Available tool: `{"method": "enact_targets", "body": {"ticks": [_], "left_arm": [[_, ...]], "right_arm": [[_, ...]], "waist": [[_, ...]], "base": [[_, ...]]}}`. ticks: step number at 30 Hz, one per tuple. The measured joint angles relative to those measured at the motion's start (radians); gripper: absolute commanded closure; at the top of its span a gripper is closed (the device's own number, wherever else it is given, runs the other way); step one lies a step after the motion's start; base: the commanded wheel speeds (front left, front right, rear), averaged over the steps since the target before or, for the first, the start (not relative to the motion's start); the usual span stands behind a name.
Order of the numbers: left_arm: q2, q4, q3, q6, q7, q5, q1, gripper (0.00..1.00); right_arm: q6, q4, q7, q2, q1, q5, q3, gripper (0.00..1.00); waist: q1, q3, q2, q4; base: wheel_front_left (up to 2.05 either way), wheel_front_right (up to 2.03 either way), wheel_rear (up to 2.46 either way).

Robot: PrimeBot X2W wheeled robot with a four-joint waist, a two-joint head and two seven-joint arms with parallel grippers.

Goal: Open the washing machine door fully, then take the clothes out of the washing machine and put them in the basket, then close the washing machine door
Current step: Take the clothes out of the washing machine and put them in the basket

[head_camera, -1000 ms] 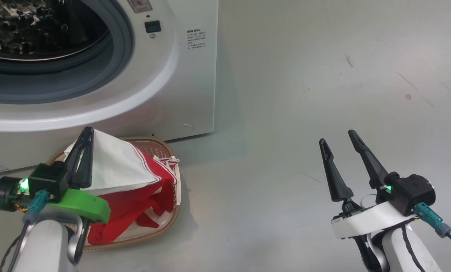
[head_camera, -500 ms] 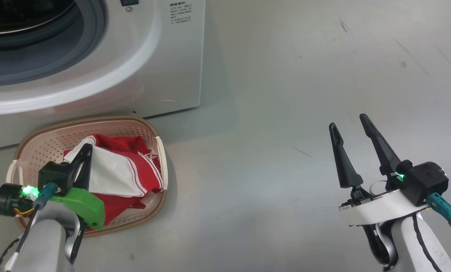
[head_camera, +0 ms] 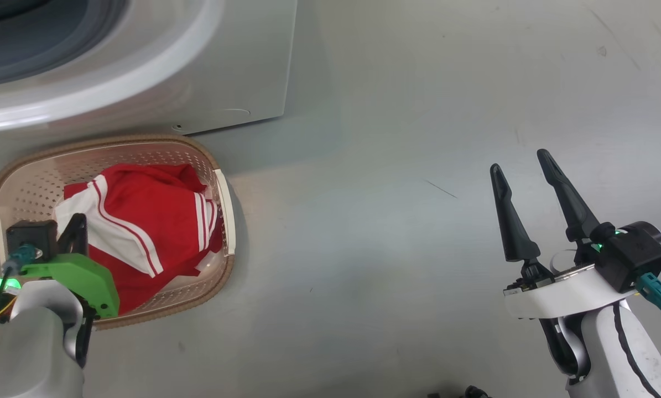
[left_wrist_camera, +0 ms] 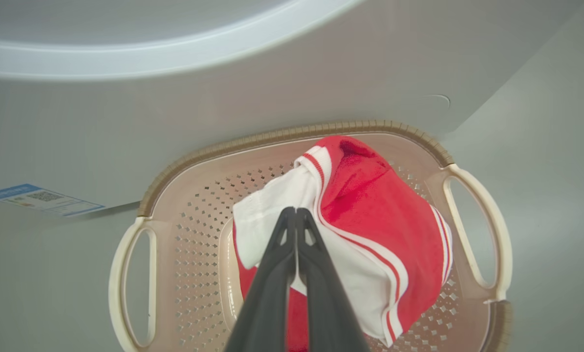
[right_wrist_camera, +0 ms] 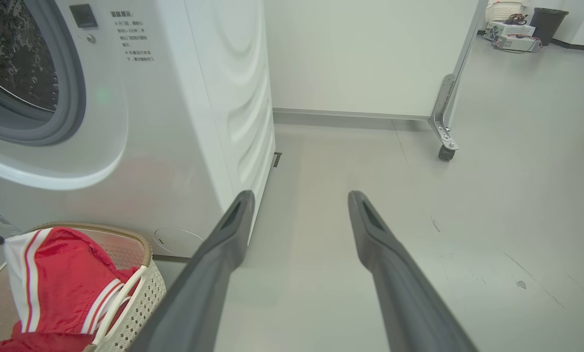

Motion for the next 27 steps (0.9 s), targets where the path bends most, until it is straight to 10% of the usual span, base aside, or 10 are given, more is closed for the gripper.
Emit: {"method": "enact_targets", "body": {"ticks": [27], "left_arm": [[-0.012,0.287,0.08,0.053,0.045,-0.088,-0.16,1.0]], "right_arm": [[0.0,-0.024,0.0,-0.012,-0.031,-0.03,-0.006,0.0]], "waist": [[0.0,0.102,0.0,0.02]], "base": [[0.0,0.0,0.0]]}}
